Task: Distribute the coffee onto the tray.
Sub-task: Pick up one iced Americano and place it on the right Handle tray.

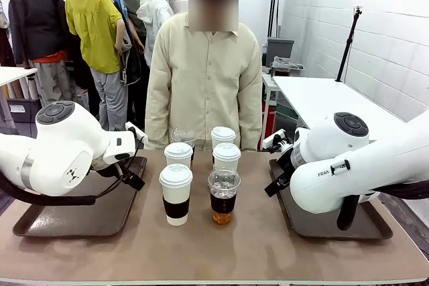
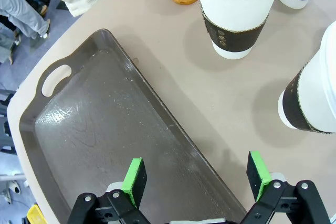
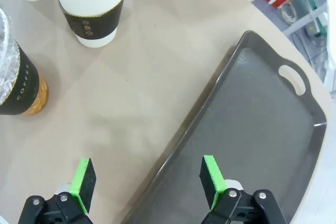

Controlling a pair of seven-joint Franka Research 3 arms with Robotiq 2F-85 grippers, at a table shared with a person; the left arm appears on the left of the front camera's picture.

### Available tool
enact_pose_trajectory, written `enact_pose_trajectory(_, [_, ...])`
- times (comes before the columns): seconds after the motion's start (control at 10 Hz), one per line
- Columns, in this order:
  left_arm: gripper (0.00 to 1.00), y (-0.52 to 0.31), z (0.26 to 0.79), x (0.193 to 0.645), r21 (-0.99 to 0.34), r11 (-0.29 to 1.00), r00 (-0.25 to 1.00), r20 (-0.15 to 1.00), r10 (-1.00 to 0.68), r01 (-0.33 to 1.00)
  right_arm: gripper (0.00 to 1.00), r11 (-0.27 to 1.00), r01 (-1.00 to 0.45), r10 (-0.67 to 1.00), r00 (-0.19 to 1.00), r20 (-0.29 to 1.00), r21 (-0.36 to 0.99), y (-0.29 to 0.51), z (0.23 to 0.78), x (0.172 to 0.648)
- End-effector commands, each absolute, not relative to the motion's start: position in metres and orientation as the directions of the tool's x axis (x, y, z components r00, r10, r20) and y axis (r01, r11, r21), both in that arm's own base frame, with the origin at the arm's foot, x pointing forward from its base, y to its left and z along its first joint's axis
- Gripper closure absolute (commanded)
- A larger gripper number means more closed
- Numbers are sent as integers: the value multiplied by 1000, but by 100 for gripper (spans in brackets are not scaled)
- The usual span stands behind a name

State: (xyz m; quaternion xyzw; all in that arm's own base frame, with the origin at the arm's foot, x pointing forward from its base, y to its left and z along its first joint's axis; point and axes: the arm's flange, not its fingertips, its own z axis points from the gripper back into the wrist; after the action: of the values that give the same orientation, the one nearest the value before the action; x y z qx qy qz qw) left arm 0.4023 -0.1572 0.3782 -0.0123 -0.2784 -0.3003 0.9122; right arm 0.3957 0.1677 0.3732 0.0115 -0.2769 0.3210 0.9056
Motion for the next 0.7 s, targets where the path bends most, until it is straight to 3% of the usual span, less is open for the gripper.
enact_pose_trajectory(0.0, [0, -156, 378, 403, 144, 821, 666, 516, -539, 553, 0, 794, -588, 575, 641, 509, -157, 168, 373, 396])
enact_pose_trajectory(0.6, [0, -171, 435, 386, 176, 800, 638, 516, -571, 574, 0, 767, -629, 592, 612, 525, -131, 160, 416, 377])
